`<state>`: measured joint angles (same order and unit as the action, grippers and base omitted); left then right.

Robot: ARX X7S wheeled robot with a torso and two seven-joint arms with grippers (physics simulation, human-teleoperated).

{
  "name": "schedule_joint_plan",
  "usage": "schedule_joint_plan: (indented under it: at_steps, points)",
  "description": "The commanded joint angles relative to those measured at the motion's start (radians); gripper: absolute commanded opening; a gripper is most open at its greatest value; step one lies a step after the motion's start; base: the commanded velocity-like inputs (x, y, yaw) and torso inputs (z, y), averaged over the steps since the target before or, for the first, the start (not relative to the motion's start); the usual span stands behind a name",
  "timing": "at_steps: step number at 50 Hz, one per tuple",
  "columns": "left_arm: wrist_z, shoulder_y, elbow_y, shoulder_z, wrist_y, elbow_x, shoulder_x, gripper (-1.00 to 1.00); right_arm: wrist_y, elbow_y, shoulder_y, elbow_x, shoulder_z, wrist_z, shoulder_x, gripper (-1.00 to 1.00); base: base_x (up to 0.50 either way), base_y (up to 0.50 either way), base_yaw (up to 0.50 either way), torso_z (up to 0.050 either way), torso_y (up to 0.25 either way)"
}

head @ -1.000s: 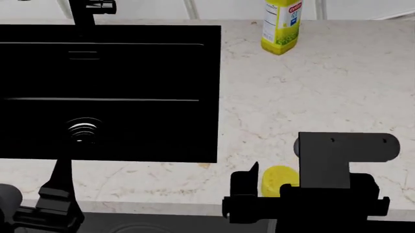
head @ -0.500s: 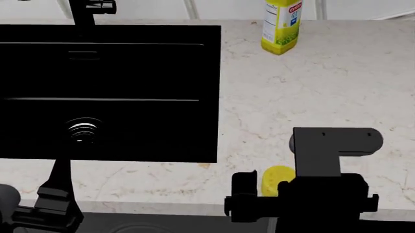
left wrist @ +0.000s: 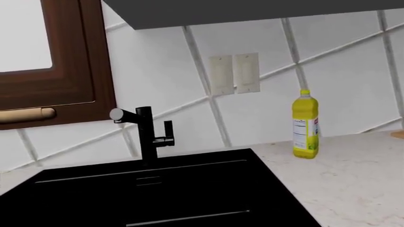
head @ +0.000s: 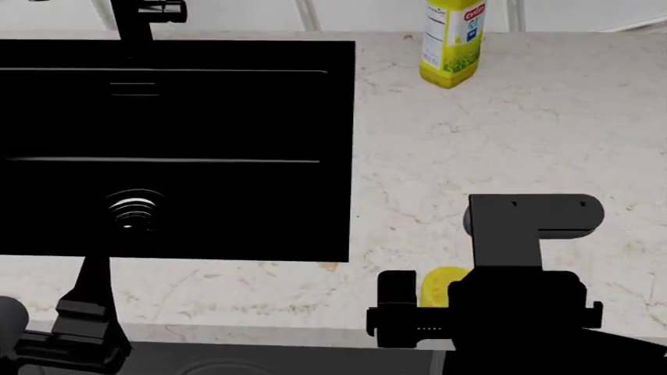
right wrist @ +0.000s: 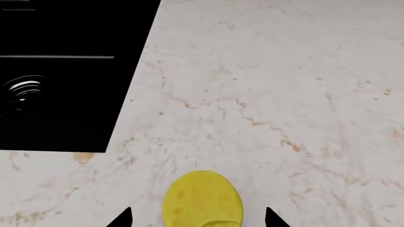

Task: Pick up the wedge of cheese and place it on the slice of bread to prepare a simple cheese on bread dish.

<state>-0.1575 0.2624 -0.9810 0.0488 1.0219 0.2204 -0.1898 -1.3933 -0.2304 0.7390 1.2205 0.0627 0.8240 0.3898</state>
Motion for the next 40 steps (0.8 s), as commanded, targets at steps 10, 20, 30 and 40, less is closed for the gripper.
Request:
schedule_joint_plan:
  at_steps: [10, 20, 30, 40]
  points:
    - [-0.018, -0.001, -0.002, 0.0, -0.003, 0.017, -0.009, 1.0, 0.082, 0.116, 0.008, -0.078, 0.082, -0.103, 0.016, 1.0, 0.0, 0.0, 0.0, 0.0, 0.0]
    - [-0.025, 0.003, -0.002, 0.0, -0.002, 0.028, -0.013, 1.0, 0.11, 0.155, 0.008, -0.103, 0.106, -0.133, 0.02, 1.0, 0.0, 0.0, 0.0, 0.0, 0.0]
    - [-0.033, 0.004, -0.003, -0.001, -0.004, 0.037, -0.018, 1.0, 0.129, 0.173, -0.001, -0.114, 0.127, -0.151, 0.02, 1.0, 0.0, 0.0, 0.0, 0.0, 0.0]
    - [-0.042, -0.001, -0.001, -0.001, -0.014, 0.045, -0.023, 1.0, 0.152, 0.189, -0.012, -0.127, 0.148, -0.168, 0.02, 1.0, 0.0, 0.0, 0.0, 0.0, 0.0]
